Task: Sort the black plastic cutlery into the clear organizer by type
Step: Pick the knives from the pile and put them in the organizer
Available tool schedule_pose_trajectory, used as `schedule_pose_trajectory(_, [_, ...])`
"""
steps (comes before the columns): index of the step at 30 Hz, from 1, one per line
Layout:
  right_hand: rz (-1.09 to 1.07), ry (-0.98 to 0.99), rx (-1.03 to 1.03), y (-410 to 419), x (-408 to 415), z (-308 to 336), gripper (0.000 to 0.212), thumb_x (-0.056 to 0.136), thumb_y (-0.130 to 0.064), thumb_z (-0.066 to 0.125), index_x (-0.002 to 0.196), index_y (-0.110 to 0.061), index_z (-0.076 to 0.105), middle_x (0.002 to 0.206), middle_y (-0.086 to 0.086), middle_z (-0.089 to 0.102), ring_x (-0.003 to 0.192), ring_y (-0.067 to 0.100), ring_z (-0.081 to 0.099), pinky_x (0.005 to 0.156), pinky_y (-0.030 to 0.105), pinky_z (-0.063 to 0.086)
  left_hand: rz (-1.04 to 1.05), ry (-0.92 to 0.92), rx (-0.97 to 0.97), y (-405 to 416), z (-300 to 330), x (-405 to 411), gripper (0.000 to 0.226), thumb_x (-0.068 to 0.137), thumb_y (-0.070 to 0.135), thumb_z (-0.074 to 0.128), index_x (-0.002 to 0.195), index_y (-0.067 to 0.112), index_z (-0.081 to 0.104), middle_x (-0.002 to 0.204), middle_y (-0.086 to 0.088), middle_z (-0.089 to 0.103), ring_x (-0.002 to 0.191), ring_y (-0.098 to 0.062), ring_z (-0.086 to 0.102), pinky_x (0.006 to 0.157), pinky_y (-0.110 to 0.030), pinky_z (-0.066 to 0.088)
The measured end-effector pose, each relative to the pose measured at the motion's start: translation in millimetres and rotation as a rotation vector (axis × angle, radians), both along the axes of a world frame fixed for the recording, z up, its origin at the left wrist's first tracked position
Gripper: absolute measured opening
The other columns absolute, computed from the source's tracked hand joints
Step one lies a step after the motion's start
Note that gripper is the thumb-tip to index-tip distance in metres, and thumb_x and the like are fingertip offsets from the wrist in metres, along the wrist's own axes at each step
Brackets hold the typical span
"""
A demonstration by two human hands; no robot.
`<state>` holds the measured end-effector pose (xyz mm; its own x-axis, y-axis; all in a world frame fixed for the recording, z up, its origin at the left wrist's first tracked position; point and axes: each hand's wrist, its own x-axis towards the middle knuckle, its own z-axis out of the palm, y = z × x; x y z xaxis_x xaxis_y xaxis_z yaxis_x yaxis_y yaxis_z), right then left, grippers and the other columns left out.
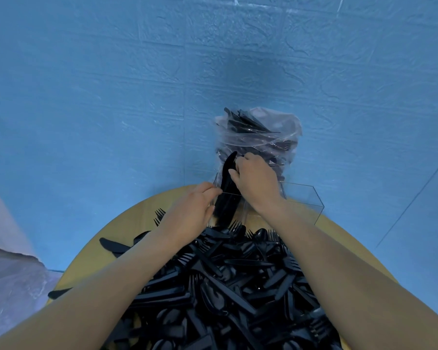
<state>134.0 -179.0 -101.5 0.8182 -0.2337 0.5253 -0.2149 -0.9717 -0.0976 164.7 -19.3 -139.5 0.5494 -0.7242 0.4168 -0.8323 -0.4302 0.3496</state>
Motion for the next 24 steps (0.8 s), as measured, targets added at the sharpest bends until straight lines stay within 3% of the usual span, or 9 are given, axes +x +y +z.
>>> schedule_pose_trajectory(6, [0.085, -0.092, 0.031, -2.7, -11.7, 2.0, 0.032, 0.097, -0.031, 0.049, 0.108, -0.005, 0.062, 0.107, 0.013, 0.052, 0.105, 0.029, 0.045, 0.078, 0.036, 0.042, 0.049, -0.026, 0.103, 7.4, 6.8, -8.2, 0.048, 0.097, 0.019, 0.048, 0.144, 0.020, 0.037, 0.148, 0.007, 0.035, 0.130, -0.014, 0.039, 0.103, -0.023, 0.029])
schedule_pose_trajectory(10, [0.044, -0.221, 0.092, -1.2, -43.6, 2.4, 0.026, 0.095, -0.024, 0.053, 0.109, -0.005, 0.064, 0.106, 0.013, 0.055, 0.102, 0.030, 0.044, 0.087, 0.037, 0.039, 0.071, 0.011, 0.077, 17.0, 11.5, -25.2, 0.046, 0.096, 0.023, 0.049, 0.142, 0.020, 0.039, 0.144, 0.006, 0.036, 0.126, -0.016, 0.040, 0.102, -0.029, 0.036])
schedule_pose_trajectory(15, [0.032, -0.136, 0.247, 13.5, -95.7, -8.1, 0.025, 0.095, -0.021, 0.050, 0.114, -0.010, 0.061, 0.114, 0.009, 0.053, 0.108, 0.025, 0.043, 0.088, 0.028, 0.032, 0.094, 0.078, 0.035, 41.0, 10.3, -63.9, 0.037, 0.096, 0.029, 0.048, 0.133, 0.023, 0.048, 0.132, 0.008, 0.043, 0.114, -0.014, 0.048, 0.092, -0.029, 0.042])
schedule_pose_trajectory(19, [0.044, -0.083, 0.346, 31.5, -142.2, -25.6, 0.019, 0.095, -0.019, 0.050, 0.106, -0.012, 0.064, 0.102, 0.000, 0.055, 0.102, 0.019, 0.048, 0.085, 0.024, 0.032, 0.118, 0.119, 0.016, 68.8, -0.5, -97.5, 0.031, 0.096, 0.030, 0.049, 0.126, 0.024, 0.053, 0.129, 0.007, 0.047, 0.116, -0.013, 0.047, 0.090, -0.026, 0.038])
schedule_pose_trajectory(24, [0.028, -0.041, 0.430, 58.6, -196.3, -46.1, 0.017, 0.094, -0.021, 0.052, 0.102, -0.015, 0.066, 0.103, 0.000, 0.059, 0.103, 0.019, 0.049, 0.088, 0.030, 0.040, 0.142, 0.148, -0.040, 102.8, -20.1, -142.0, 0.030, 0.096, 0.033, 0.049, 0.124, 0.026, 0.055, 0.125, 0.011, 0.049, 0.116, -0.008, 0.046, 0.092, -0.023, 0.034])
